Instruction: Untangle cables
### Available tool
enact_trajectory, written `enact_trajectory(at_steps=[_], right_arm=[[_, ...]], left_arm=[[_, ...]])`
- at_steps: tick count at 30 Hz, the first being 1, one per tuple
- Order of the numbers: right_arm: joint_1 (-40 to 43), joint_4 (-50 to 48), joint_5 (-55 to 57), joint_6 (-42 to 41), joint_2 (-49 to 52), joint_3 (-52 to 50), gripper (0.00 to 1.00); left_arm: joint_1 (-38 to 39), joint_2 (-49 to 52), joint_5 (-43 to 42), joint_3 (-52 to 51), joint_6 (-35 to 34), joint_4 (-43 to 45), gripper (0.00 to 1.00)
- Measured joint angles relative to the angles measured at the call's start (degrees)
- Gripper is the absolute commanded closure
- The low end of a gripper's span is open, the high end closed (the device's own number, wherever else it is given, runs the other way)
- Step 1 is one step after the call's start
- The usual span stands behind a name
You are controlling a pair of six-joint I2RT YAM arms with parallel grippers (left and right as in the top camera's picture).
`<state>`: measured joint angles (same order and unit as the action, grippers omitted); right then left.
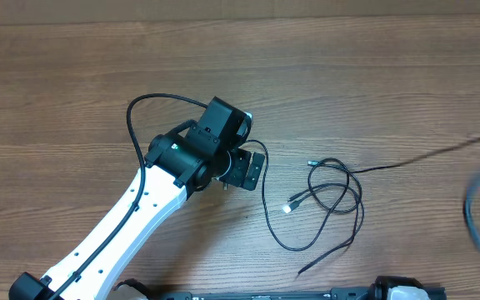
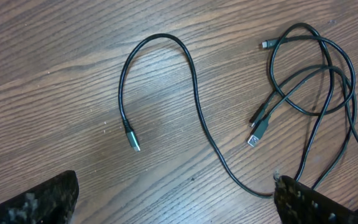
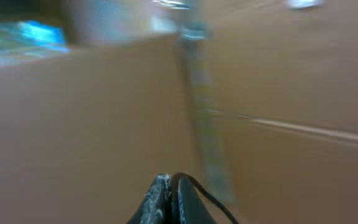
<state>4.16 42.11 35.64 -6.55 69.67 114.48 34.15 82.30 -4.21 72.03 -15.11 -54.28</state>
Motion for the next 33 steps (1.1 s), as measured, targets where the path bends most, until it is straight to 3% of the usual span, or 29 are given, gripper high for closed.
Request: enact_trajectory(at_steps=[1, 4, 7, 11, 19, 23, 29, 30, 31, 32, 33], right_arm=[[0.66, 0.04, 9.57, 3.08, 4.13, 0.00, 0.96], [5.27, 2.45, 21.18, 4.87, 13.07, -0.15, 0.96], [12.22, 10.12, 23.08, -0.35, 17.86, -0.37, 0.96], [26.14, 22.49, 10.60, -13.27, 21.62, -0.52, 0.96], [45.70, 26.40, -17.07, -19.12, 29.83, -3.17, 0.96], [50.53, 25.68, -24.35, -20.90, 33.09, -7.69, 0.96], [51.30, 19.10, -27.39, -22.82, 34.14, -16.70, 0.96], [51.30, 17.44, -27.71, -23.02, 34.12, -18.10, 0.93], [51.30, 16.70, -27.78, -23.08, 34.12, -18.95, 0.79], [51.30, 15.67, -27.91, -23.15, 34.12, -20.22, 0.62], [51.30, 14.60, -28.06, -23.17, 34.12, -21.62, 0.38]], left_arm=[[0.00, 0.00, -0.02, 0.00, 0.00, 0.00, 0.00], [0.00, 0.00, -0.02, 0.00, 0.00, -0.02, 0.00], [0.00, 0.00, -0.02, 0.00, 0.00, 0.02, 0.00], [0.00, 0.00, 0.02, 0.00, 0.00, 0.02, 0.00], [0.00, 0.02, 0.00, 0.00, 0.00, 0.00, 0.00], [0.00, 0.00, -0.02, 0.00, 0.00, 0.02, 0.00], [0.00, 0.00, 0.00, 0.00, 0.00, 0.02, 0.00], [0.00, 0.02, 0.00, 0.00, 0.00, -0.02, 0.00], [0.00, 0.00, 0.00, 0.00, 0.00, -0.02, 0.00], [0.00, 0.02, -0.02, 0.00, 0.00, 0.02, 0.00], [0.00, 0.02, 0.00, 0.00, 0.00, -0.02, 0.00]])
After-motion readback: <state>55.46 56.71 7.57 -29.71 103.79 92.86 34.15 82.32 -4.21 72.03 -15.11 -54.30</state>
